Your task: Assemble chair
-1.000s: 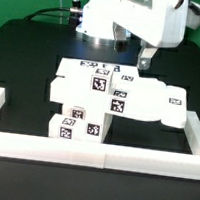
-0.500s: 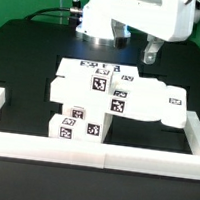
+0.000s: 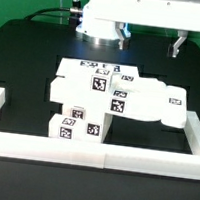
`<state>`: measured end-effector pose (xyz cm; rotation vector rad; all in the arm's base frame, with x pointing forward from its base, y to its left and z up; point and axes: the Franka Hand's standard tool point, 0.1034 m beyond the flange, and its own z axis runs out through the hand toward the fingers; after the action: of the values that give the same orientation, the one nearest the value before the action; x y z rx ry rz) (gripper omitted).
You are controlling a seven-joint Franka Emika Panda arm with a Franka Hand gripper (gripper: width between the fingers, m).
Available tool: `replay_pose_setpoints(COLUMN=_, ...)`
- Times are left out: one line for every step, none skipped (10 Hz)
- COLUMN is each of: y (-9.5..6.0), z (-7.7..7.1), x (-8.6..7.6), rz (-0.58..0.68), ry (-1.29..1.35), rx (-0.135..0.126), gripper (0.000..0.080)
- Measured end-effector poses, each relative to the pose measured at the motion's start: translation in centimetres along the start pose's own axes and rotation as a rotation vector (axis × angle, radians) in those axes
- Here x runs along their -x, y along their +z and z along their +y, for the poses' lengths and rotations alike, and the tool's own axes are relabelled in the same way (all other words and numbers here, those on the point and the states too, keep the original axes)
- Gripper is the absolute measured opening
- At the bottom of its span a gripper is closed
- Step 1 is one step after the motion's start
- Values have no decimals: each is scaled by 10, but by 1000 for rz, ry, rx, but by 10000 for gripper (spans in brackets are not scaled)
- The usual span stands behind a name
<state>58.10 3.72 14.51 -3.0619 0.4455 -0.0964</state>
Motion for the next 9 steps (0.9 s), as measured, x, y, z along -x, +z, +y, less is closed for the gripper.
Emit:
replay_pose_setpoints(y=1, z=2, x=-1, rz=0, ry=-95, rx=5, gripper=649)
replay_pose_setpoints(y=1, z=3, x=-1, rz=-1, ry=-164, rx=7, gripper=649)
replay_pose_setpoints(y=1, z=3, x=-1, rz=-1, ry=-211, rx=6, gripper=649)
replay_pose_setpoints(y=2, z=0, x=1, rz=6, ry=-202, rx=4, gripper=649)
replay_pose_setpoints(y=6, z=-11, x=18, rz=25, ry=-243, rx=2, gripper=649)
replay_pose_setpoints(y=11, z=-21, x=37, rz=27, ry=-300, rx=13, gripper=649)
replay_pose_setpoints(y=18, z=-28, x=49, rz=31, ry=-277, rx=14, gripper=649)
replay_pose_setpoints(y=24, z=-29, x=57, rz=23, ry=-267, rx=15, gripper=649)
replay_pose_setpoints(y=21, z=-27, x=52, rz=29, ry=-267, rx=14, gripper=649)
